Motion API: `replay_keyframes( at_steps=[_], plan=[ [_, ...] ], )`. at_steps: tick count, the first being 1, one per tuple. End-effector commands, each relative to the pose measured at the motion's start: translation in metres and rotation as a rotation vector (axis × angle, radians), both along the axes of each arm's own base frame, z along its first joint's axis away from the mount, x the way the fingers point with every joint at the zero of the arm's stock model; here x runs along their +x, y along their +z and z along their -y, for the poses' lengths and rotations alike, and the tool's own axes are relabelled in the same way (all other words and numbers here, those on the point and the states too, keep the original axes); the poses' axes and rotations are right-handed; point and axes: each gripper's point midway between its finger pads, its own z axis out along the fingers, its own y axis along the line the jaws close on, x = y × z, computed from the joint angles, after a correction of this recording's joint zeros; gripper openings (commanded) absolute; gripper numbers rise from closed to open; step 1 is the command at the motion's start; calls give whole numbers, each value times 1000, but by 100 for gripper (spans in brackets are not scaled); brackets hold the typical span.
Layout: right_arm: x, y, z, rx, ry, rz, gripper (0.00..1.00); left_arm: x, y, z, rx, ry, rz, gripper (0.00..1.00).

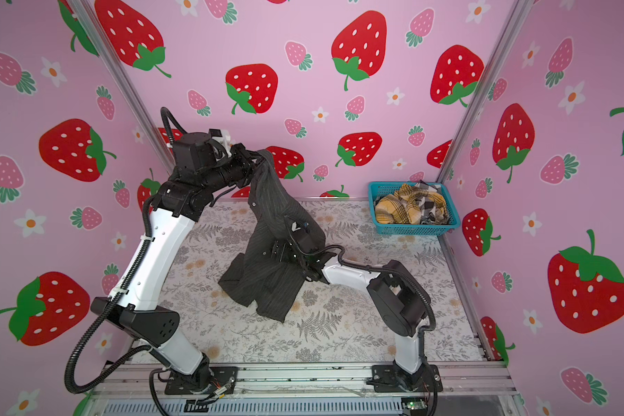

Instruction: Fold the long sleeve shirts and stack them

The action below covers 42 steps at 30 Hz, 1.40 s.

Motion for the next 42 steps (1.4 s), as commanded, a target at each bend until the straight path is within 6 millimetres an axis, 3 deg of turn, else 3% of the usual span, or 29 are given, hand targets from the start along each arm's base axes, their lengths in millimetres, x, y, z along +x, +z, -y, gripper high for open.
replay_keyframes(
  at_steps=[1,8,13,16,24,26,29,32,37,42],
  plan=[
    [17,-19,43,-255,-156,30,98,-15,26,2,-38,-18,66,0],
    [25,-6,20,-242,-78,156,100,-17,27,2,-35,-19,63,0],
    [31,-14,5,-243,-44,172,100,-18,28,0,-37,-9,62,0],
    [19,-3,-10,-167,42,239,100,-19,27,-4,-32,6,51,0],
    [34,-26,6,-295,-83,200,97,-23,34,-1,-66,-7,59,0],
    [37,-27,14,-326,-111,200,77,-25,34,-3,-53,-2,62,0],
    [38,-25,30,-362,-130,194,29,-24,27,-10,-11,30,52,0],
    [37,-19,61,-439,-170,192,0,-19,13,-25,25,74,20,0],
    [21,8,135,-566,-228,238,0,-13,-34,-75,117,235,-100,0],
    [8,34,190,-691,-176,270,0,-14,-120,-144,227,423,-291,0]
  ],
)
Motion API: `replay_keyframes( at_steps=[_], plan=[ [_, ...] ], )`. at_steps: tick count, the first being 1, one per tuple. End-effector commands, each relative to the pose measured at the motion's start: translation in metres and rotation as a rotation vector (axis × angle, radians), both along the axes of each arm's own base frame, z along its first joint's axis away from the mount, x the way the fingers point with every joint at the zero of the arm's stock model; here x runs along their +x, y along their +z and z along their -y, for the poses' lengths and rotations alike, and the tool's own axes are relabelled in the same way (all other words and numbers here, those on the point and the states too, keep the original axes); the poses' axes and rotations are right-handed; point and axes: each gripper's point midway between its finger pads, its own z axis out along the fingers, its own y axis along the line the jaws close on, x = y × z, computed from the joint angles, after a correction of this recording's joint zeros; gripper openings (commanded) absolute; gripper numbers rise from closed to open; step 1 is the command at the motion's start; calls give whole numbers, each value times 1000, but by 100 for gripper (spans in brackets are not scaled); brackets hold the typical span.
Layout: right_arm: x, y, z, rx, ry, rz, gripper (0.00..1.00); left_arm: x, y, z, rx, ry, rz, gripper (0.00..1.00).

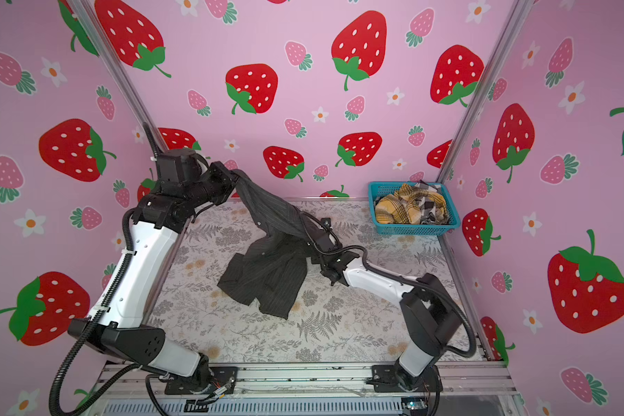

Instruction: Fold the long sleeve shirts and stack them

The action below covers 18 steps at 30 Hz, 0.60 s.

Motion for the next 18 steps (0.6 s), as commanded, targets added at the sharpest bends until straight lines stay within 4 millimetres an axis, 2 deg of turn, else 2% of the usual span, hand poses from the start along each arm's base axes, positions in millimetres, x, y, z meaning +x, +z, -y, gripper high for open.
replay_keyframes(
  at_steps=[1,3,5,7,8,9,11,12,13,14,16,17,18],
  plan=[
    [-3,13,41,-174,1,17,0,-3,-62,-52,66,144,-142,0],
    [10,28,50,-223,-11,60,0,3,-86,-71,49,182,-177,0],
    [39,57,57,-270,-65,145,0,16,-94,-91,55,225,-180,0],
    [79,92,49,-280,-89,225,0,33,-84,-115,66,290,-163,0],
    [98,123,42,-269,-106,286,0,40,-74,-129,76,327,-143,0],
    [117,150,35,-266,-127,339,0,44,-57,-149,72,398,-124,0],
    [152,227,18,-263,-187,466,0,51,-8,-179,-7,490,-18,0],
    [160,268,14,-239,-214,528,0,52,17,-188,-42,514,40,0],
    [160,318,13,-174,-233,624,0,49,50,-195,-63,534,115,0],
    [151,364,15,-93,-238,740,0,39,82,-199,-61,556,180,0],
    [125,420,21,43,-202,885,0,12,129,-204,-35,596,274,0],
    [109,438,17,83,-135,939,0,-5,146,-205,-22,613,312,0],
    [94,445,15,105,-74,970,0,-21,158,-205,-12,625,342,0]
  ],
)
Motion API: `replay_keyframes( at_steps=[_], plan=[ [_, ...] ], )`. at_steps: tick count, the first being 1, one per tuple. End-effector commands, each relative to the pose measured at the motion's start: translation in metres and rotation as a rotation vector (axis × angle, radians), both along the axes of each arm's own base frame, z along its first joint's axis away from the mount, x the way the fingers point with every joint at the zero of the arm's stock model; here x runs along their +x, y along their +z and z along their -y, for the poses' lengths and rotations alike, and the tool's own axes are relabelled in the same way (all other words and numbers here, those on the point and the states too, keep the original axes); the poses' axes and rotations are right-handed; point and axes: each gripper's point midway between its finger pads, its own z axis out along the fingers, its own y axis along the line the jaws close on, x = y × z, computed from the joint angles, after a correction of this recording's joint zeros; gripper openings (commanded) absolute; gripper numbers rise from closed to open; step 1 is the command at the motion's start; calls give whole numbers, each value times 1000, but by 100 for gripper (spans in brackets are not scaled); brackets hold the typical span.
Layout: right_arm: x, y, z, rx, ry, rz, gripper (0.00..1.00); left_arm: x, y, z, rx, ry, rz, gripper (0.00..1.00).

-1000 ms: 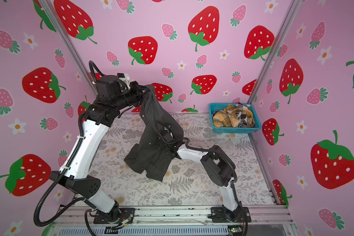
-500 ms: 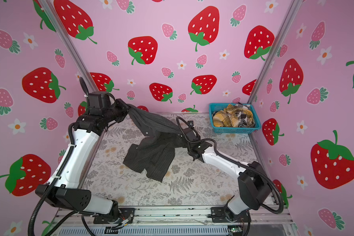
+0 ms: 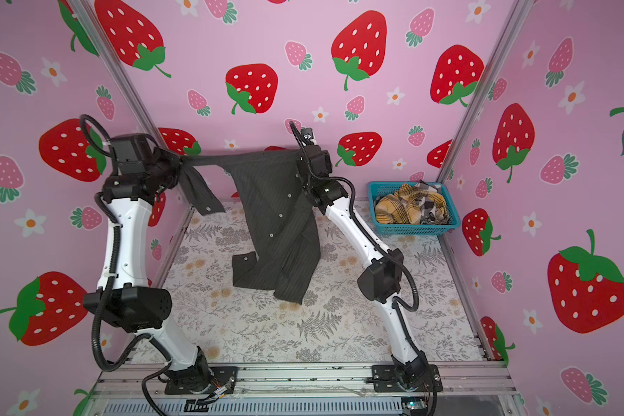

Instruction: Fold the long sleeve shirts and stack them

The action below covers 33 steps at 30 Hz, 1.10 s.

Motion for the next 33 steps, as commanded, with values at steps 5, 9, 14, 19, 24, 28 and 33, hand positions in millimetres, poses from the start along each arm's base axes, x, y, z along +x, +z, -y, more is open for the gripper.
replay_keyframes(
  at_steps=[5,9,14,19,24,28,33],
  plan=[
    [-132,153,95,166,132,353,0,-124,68,-16,81,179,166,0],
    [-135,57,88,30,195,147,0,-152,4,3,95,105,48,0],
    [-150,-105,138,-65,46,-143,0,-169,-121,55,183,-120,-254,0],
    [-185,-240,177,-69,-48,-419,0,-197,-258,137,143,-431,-535,0],
    [-223,-320,209,-45,-163,-647,0,-240,-337,208,121,-678,-676,0],
    [-240,-347,221,-55,-222,-772,42,-253,-350,242,193,-821,-749,0],
    [-252,-340,212,-16,-189,-835,67,-244,-359,283,172,-993,-787,25]
  ],
)
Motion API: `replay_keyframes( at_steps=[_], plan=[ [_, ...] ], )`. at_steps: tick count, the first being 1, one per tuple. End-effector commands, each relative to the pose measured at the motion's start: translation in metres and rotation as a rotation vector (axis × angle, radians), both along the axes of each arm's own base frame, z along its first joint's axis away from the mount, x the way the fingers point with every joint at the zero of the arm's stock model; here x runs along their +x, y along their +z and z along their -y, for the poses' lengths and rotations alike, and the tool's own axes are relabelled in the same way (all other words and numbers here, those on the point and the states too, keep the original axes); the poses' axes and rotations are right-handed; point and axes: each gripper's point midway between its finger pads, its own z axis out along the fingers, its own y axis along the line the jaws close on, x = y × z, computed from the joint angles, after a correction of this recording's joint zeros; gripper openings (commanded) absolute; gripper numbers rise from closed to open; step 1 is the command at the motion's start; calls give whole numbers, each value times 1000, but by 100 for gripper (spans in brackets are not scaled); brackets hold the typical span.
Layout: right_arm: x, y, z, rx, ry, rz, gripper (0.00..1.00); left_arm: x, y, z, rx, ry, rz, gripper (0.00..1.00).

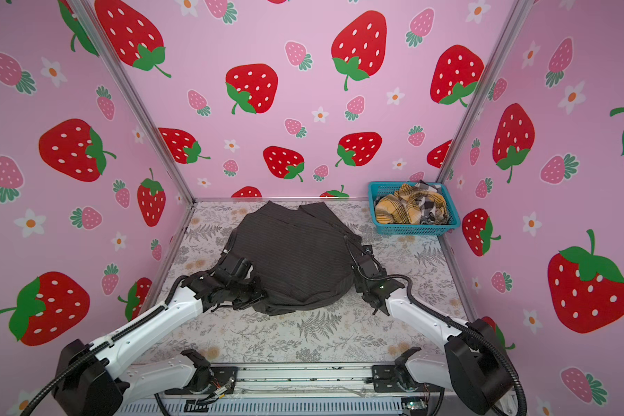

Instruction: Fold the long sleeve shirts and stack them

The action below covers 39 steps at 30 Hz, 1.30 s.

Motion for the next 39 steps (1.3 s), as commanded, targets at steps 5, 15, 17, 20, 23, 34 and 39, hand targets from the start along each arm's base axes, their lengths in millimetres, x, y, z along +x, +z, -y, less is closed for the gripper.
replay_keyframes(
  at_steps=[5,15,17,20,23,34,39],
  plan=[
    [-31,36,-54,201,131,-50,75,46,23,61,-143,-111,25,32],
    [-61,68,-101,204,268,-42,83,125,71,147,-338,-191,99,52],
    [-63,68,-111,207,311,-54,82,140,67,156,-325,-220,85,58],
    [-82,72,-157,278,509,-91,82,164,61,143,-277,-207,74,62],
    [-112,75,-210,345,731,-127,79,184,76,94,-225,-114,128,66],
    [-153,-20,-323,197,897,-368,66,130,53,-145,-59,450,118,44],
    [-148,-50,-333,57,843,-432,64,93,22,-173,-78,527,51,41]
  ],
)
